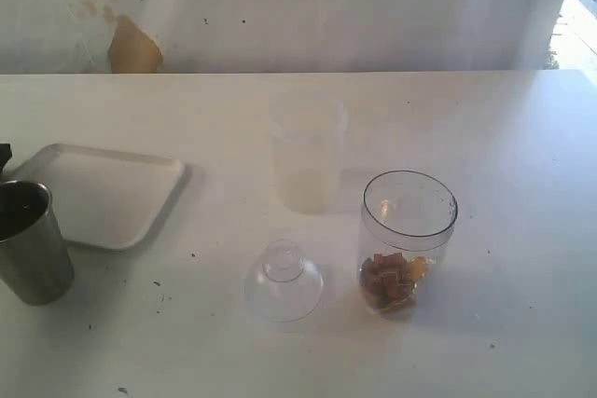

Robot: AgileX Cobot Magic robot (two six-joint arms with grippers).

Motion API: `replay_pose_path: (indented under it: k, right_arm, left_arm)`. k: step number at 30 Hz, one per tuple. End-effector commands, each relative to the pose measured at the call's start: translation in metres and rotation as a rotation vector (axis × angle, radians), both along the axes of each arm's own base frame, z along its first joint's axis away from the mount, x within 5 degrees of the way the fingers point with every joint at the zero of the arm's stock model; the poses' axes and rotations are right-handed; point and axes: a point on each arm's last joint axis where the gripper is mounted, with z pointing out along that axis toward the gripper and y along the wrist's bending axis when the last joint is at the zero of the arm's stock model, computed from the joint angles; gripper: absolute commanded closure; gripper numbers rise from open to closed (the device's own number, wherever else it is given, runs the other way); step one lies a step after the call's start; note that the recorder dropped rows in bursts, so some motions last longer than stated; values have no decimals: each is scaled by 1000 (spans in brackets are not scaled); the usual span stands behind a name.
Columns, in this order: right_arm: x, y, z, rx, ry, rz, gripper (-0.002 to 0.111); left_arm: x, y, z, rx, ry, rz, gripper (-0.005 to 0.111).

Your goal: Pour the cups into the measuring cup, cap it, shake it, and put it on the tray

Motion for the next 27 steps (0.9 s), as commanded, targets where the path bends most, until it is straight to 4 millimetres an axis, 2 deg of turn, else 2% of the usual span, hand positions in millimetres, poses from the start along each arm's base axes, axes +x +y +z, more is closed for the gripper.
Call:
replay_pose_path:
  k: [1,5,11,16,20,22,24,25,26,27]
  right_arm:
    - [0,0,1,1,-16,-1,108]
    - [0,0,1,1,-16,-1,108]
    - [0,0,1,1,-16,-1,108]
    - [0,0,1,1,-16,-1,108]
    - [0,0,1,1,-16,-1,108]
    - [0,0,1,1,-16,-1,108]
    - [0,0,1,1,-16,-1,108]
    - [0,0,1,1,-16,-1,108]
    - [0,0,1,1,-16,-1,108]
    - [0,0,1,1,-16,-1,108]
  left_arm:
    - [2,0,8,-14,-63,-1,2]
    - [4,-2,16,-72,-133,-6,2]
    - [5,-2,39,-52,-196,-11,2]
    - [4,-2,65,-55,-264,-5,2]
    - [1,5,89,-82,-257,104,5]
    - [-3,11,103,-84,-226,191,16]
    - [-10,19,115,-87,-162,307,38]
    - [-15,22,117,-87,-105,361,51]
    - [-20,25,124,-77,-75,413,73]
    - [-23,26,125,-54,-48,429,89]
